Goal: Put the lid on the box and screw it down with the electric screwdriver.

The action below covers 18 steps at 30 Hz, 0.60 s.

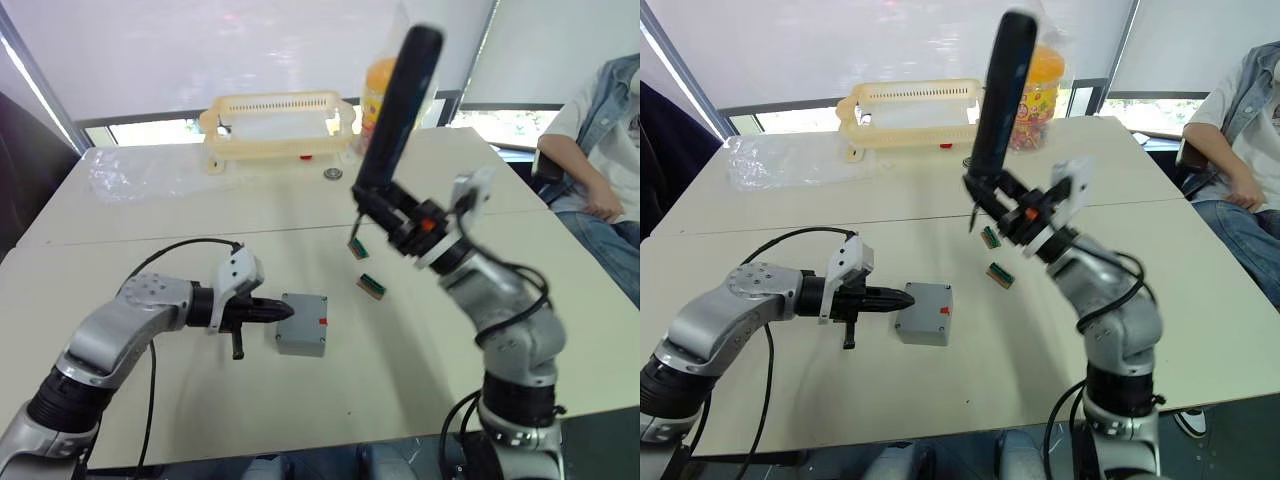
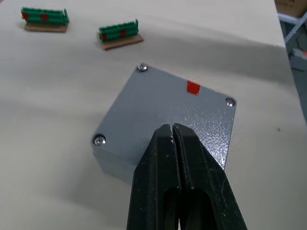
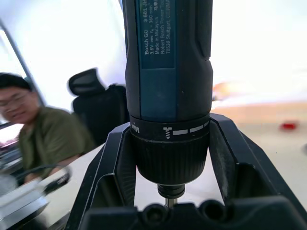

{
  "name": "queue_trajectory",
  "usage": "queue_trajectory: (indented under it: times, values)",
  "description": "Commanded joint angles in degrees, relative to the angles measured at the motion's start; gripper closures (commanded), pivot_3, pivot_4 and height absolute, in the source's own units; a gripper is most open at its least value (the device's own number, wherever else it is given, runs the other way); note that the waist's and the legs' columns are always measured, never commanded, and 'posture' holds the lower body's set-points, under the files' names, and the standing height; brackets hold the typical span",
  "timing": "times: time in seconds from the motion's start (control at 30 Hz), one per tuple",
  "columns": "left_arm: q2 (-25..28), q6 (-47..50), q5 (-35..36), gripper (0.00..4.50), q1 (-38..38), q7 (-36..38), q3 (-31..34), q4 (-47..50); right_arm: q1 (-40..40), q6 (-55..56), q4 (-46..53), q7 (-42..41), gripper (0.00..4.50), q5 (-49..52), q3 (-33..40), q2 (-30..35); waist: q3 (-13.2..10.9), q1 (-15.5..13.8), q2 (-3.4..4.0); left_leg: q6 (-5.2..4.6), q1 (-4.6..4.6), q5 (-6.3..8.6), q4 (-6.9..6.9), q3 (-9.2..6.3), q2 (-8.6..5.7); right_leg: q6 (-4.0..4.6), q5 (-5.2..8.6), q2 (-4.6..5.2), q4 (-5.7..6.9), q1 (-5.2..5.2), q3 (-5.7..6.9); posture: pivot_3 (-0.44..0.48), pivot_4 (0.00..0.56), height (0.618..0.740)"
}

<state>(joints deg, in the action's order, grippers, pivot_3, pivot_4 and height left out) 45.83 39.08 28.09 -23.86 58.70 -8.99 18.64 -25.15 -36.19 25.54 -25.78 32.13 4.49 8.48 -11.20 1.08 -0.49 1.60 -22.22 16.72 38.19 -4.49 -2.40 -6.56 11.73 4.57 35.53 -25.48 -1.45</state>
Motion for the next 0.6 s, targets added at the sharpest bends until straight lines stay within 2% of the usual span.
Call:
queue_trajectory:
  times: [0.03,0.23,0.6]
  values:
    - [0.61,-1.37,-1.51,4.5,0.98,0.05,-0.33,2.23,2.27,5.72,4.08,-0.35,2.81,-1.92,-4.69,-1.28,0.0,-0.02,0.0,0.0,0.0,0.0,0.0,0.0,0.0,0.0,0.0,0.0,-0.01,0.0,-0.01,0.0,0.15,0.74]
    - [-1.41,-2.83,-3.95,4.5,2.05,-1.16,-2.03,0.7,6.63,11.4,1.67,-1.89,2.81,-6.1,-10.4,-0.77,0.01,-0.17,0.0,0.0,0.04,0.0,0.01,-0.02,-0.03,0.0,0.0,0.01,-0.03,0.06,0.0,0.0,0.15,0.74]
    - [-1.55,-2.79,-4.59,4.5,3.44,-0.68,-2.37,0.78,8.31,15.63,-1.36,-2.29,2.81,-9.24,-11.37,0.02,0.05,-0.12,-0.02,0.0,0.19,0.0,0.0,-0.01,-0.07,0.0,0.0,0.0,-0.02,0.17,-0.01,0.0,0.15,0.74]
